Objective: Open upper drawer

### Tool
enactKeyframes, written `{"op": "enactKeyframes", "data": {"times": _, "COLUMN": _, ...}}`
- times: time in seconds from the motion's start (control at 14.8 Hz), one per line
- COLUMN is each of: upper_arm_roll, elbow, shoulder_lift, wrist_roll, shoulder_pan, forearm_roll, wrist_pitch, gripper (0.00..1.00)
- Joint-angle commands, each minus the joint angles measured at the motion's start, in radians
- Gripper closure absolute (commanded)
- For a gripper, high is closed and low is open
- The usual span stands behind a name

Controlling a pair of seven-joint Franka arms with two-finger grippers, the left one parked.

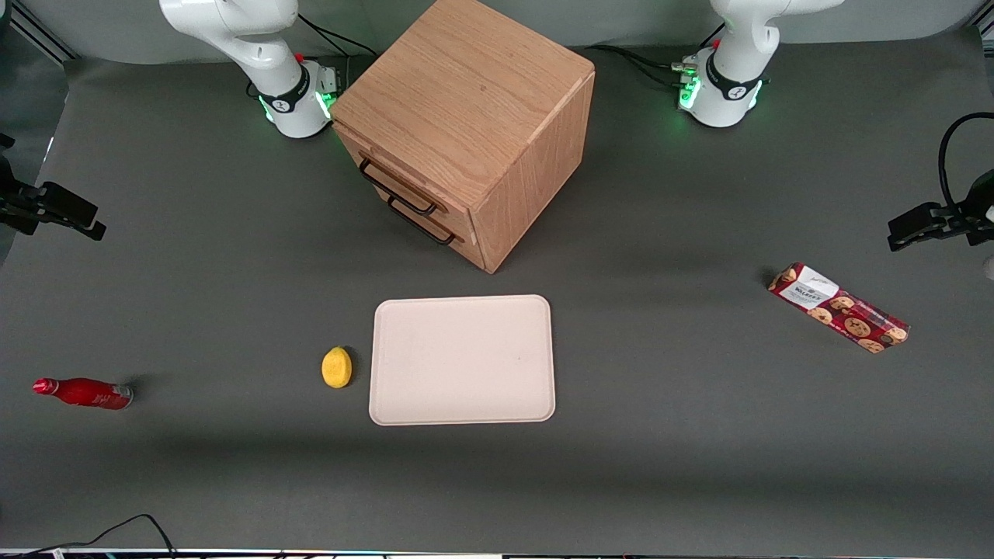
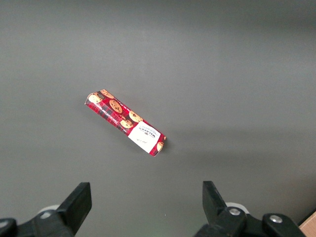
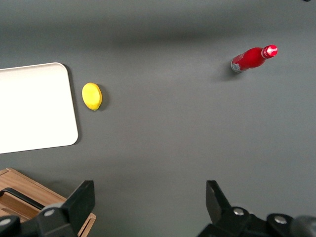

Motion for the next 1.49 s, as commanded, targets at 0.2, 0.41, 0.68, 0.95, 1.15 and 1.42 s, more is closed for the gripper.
{"op": "enactKeyframes", "data": {"times": 0.2, "upper_arm_roll": 0.003, "elbow": 0.016, "shoulder_lift": 0.007, "wrist_roll": 0.025, "shoulder_pan": -0.001, "forearm_roll": 0.037, "wrist_pitch": -0.016, "gripper": 0.0}}
{"op": "enactKeyframes", "data": {"times": 0.41, "upper_arm_roll": 0.005, "elbow": 0.007, "shoulder_lift": 0.01, "wrist_roll": 0.028, "shoulder_pan": 0.0, "forearm_roll": 0.036, "wrist_pitch": -0.016, "gripper": 0.0}}
{"op": "enactKeyframes", "data": {"times": 0.68, "upper_arm_roll": 0.061, "elbow": -0.036, "shoulder_lift": 0.013, "wrist_roll": 0.015, "shoulder_pan": 0.005, "forearm_roll": 0.037, "wrist_pitch": -0.015, "gripper": 0.0}}
{"op": "enactKeyframes", "data": {"times": 0.95, "upper_arm_roll": 0.21, "elbow": -0.072, "shoulder_lift": 0.034, "wrist_roll": -0.079, "shoulder_pan": -0.017, "forearm_roll": 0.036, "wrist_pitch": -0.001, "gripper": 0.0}}
{"op": "enactKeyframes", "data": {"times": 1.15, "upper_arm_roll": 0.331, "elbow": -0.078, "shoulder_lift": 0.053, "wrist_roll": -0.255, "shoulder_pan": -0.061, "forearm_roll": 0.039, "wrist_pitch": 0.033, "gripper": 0.0}}
{"op": "enactKeyframes", "data": {"times": 1.42, "upper_arm_roll": 0.387, "elbow": -0.128, "shoulder_lift": 0.065, "wrist_roll": -0.385, "shoulder_pan": -0.067, "forearm_roll": 0.186, "wrist_pitch": 0.077, "gripper": 0.0}}
